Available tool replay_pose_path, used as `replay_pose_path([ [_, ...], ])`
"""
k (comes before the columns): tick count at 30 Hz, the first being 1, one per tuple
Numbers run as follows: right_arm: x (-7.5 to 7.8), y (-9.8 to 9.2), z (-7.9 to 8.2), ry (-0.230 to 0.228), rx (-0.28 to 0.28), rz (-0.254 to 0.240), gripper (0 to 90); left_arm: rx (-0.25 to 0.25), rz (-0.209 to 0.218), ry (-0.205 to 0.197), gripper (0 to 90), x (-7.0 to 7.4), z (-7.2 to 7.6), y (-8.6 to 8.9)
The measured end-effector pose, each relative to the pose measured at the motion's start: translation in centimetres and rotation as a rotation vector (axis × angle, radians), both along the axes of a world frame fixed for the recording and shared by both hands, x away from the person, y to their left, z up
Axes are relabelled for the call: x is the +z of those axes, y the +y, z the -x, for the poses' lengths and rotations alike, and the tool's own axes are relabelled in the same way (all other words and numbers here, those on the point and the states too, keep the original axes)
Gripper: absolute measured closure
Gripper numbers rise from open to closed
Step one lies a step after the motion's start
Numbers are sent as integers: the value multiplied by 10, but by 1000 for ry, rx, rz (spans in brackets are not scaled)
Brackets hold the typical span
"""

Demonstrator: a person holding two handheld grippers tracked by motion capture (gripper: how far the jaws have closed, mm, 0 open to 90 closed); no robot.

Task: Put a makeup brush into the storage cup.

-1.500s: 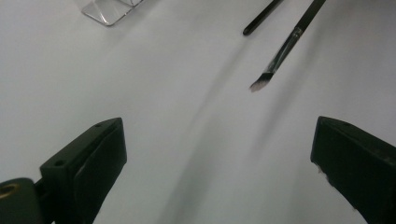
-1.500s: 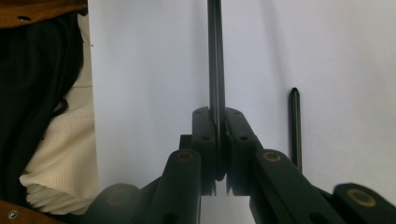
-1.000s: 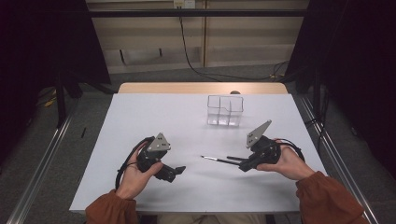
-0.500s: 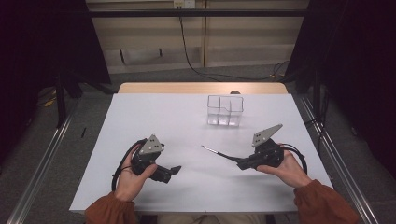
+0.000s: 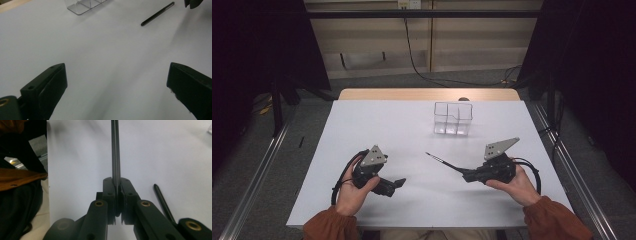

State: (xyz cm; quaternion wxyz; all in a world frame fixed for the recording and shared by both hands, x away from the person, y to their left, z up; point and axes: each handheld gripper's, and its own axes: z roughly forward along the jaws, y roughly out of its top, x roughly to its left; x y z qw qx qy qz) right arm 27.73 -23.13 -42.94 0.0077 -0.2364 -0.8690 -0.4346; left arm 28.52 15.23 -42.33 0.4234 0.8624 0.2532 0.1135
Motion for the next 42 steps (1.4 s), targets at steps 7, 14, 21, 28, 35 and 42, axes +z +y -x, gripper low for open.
replay_pose_path([
  [7, -6, -2, 0, -5, -5, -66, 839, 2, 10, 3, 32, -2, -1, 1],
  [14, -8, -3, 1, -34, -15, -130, 839, 3, 14, 6, 32, -3, 0, 1],
  [21, -8, -2, 3, -82, -22, -187, 840, 16, 30, -3, 30, -3, -1, 3],
  [28, -3, -1, 2, -136, -36, -222, 840, 15, 43, -10, 30, -2, -1, 3],
  [35, -2, -1, 4, -141, -37, -226, 840, 17, 96, -30, 28, 0, 3, -3],
  [42, -3, 0, 5, -141, -29, -229, 839, -20, 146, -40, 23, 3, 6, -11],
])
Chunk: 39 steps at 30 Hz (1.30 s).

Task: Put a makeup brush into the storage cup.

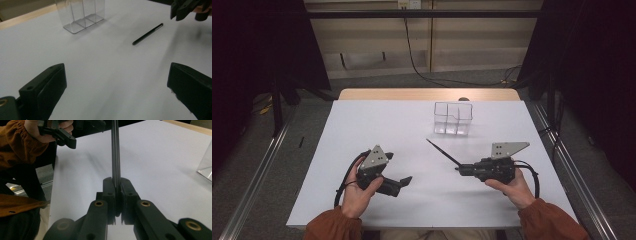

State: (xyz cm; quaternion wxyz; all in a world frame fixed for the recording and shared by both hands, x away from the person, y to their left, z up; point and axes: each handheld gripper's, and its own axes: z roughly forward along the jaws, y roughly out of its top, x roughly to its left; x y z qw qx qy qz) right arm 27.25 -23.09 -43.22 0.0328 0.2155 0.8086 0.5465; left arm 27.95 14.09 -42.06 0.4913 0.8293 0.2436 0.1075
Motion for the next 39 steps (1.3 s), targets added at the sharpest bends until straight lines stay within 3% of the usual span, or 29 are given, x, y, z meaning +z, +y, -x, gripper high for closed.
replay_pose_path([
  [4, 0, 1, 0, -5, -2, -4, 839, 2, 44, -21, 22, 2, 0, -3],
  [7, 1, 1, 0, -6, -4, -4, 839, 0, 39, -49, 21, 2, 1, -7],
  [8, 1, 1, 0, -8, -6, -4, 839, -3, 63, -34, 21, 1, 1, -9],
  [10, 1, 0, 0, -7, -6, -8, 839, -12, 55, -36, 23, 2, -1, -13],
  [12, 1, 0, -1, -7, -5, -8, 839, -20, 82, -22, 27, 1, -2, -17],
  [14, 0, 1, -1, -5, -3, -9, 839, -28, 89, -40, 28, 1, -2, -21],
  [18, 0, 2, -1, -4, 0, -10, 839, -45, 115, -33, 29, 4, -3, -29],
  [22, 1, 2, 0, -7, -1, -11, 839, -65, 95, -48, 32, 7, -3, -38],
  [29, 1, 1, -1, -12, -9, -9, 839, -119, 121, -48, 47, 9, -5, -50],
  [31, 1, 2, 0, -10, -7, -10, 839, -105, 81, -80, 97, 11, -5, -54],
  [33, 1, 2, 0, -10, -7, -11, 839, -116, 64, -89, 81, 15, -7, -57],
  [35, 1, 2, 0, -10, -10, -11, 839, -100, 94, -89, 114, 19, -10, -59],
  [39, 1, 2, 0, -12, -16, -12, 839, -89, 113, -87, 125, 21, -12, -61],
])
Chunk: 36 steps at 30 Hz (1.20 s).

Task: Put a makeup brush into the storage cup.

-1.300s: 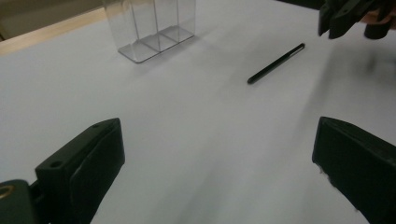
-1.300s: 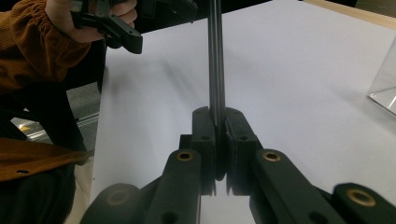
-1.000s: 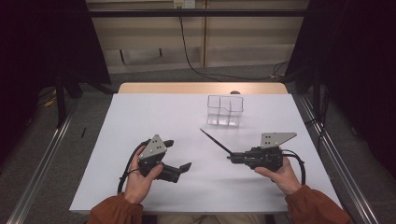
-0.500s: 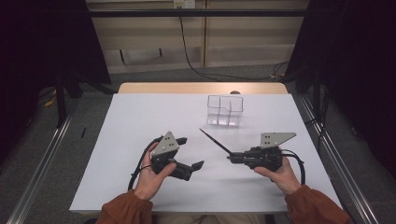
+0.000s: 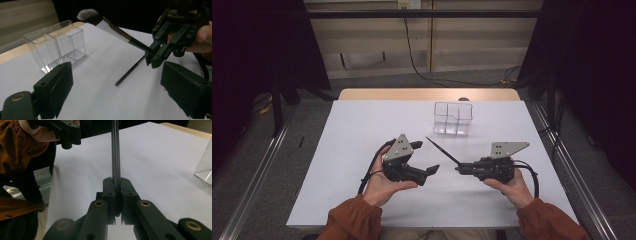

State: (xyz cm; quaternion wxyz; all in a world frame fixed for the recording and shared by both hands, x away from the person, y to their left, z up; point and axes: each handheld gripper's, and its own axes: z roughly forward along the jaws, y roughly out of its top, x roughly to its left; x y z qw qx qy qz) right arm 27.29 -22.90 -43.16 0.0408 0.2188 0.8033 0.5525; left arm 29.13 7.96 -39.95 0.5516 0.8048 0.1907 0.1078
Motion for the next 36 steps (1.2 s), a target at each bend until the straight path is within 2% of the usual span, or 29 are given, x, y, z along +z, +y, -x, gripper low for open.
replay_pose_path([
  [2, -1, 0, 0, -1, 2, 4, 839, -4, 16, 25, 171, -1, -2, -1],
  [4, -1, 2, 0, 0, 4, 5, 839, -11, 16, 31, 210, -2, -2, -2],
  [5, -1, 2, -1, 2, 6, 5, 839, -6, 20, 34, 257, -2, -3, -2],
  [9, -2, 5, -1, 0, 12, 7, 839, -3, 35, 44, 313, -2, -5, -2],
  [11, -3, 6, -2, 1, 17, 7, 839, 1, 74, 57, 345, -2, -6, -1],
  [13, -3, 7, -1, 4, 18, 13, 839, 4, 93, 39, 389, -1, -5, -1],
  [14, -3, 7, -1, 4, 19, 14, 839, -4, 109, 44, 413, 0, -6, -1],
  [19, -3, 7, 0, -1, 25, 11, 839, -8, 135, 71, 481, -1, -5, -4],
  [22, -3, 7, 0, -3, 30, 10, 839, -9, 141, 81, 501, -1, -5, -5],
  [24, -4, 8, 0, -2, 33, 10, 839, 0, 126, 68, 504, -1, -5, -6],
  [26, -5, 9, 1, -2, 40, 17, 839, -10, 128, 84, 509, -2, -6, -5],
  [30, -7, 10, 1, 2, 40, 25, 839, -24, 125, 88, 578, -2, -5, -7],
  [36, -7, 11, 1, 2, 51, 25, 839, -34, 167, 127, 641, -1, -4, -7],
])
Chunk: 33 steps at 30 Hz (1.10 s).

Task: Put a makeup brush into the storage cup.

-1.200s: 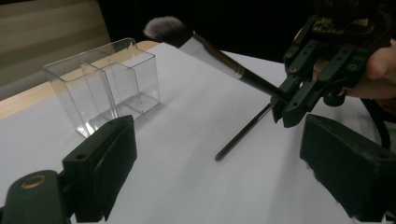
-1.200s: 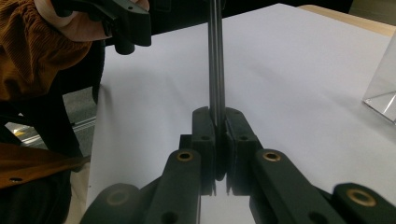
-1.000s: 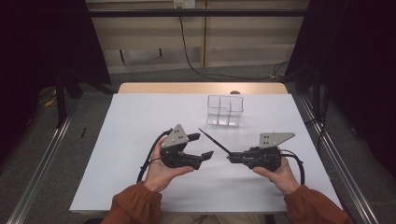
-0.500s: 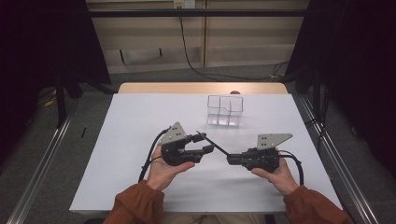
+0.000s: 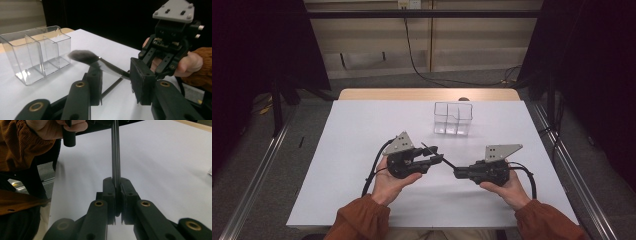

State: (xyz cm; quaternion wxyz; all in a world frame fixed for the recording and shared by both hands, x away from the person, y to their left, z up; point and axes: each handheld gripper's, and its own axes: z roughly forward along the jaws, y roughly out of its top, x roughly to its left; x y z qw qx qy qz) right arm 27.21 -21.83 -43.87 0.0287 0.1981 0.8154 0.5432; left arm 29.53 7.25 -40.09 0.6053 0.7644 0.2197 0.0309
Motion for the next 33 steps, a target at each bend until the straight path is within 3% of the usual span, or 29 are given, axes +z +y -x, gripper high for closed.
replay_pose_path([
  [9, -2, 4, 1, -3, 22, 24, 839, -45, 26, 34, 712, 1, -1, 2],
  [15, -3, 5, 2, -16, 27, 40, 839, -63, 28, 46, 736, 2, -1, 3],
  [19, -4, 6, 2, -13, 34, 48, 839, -58, 52, 70, 765, 2, 0, 2],
  [22, -5, 6, 1, -12, 35, 52, 838, -70, 43, 58, 779, 4, 2, 0],
  [29, -7, 8, 0, -3, 39, 49, 828, -98, 66, 73, 820, 5, 4, -2],
  [33, -7, 8, 0, 0, 41, 54, 819, -99, 59, 49, 826, 8, 9, -6],
])
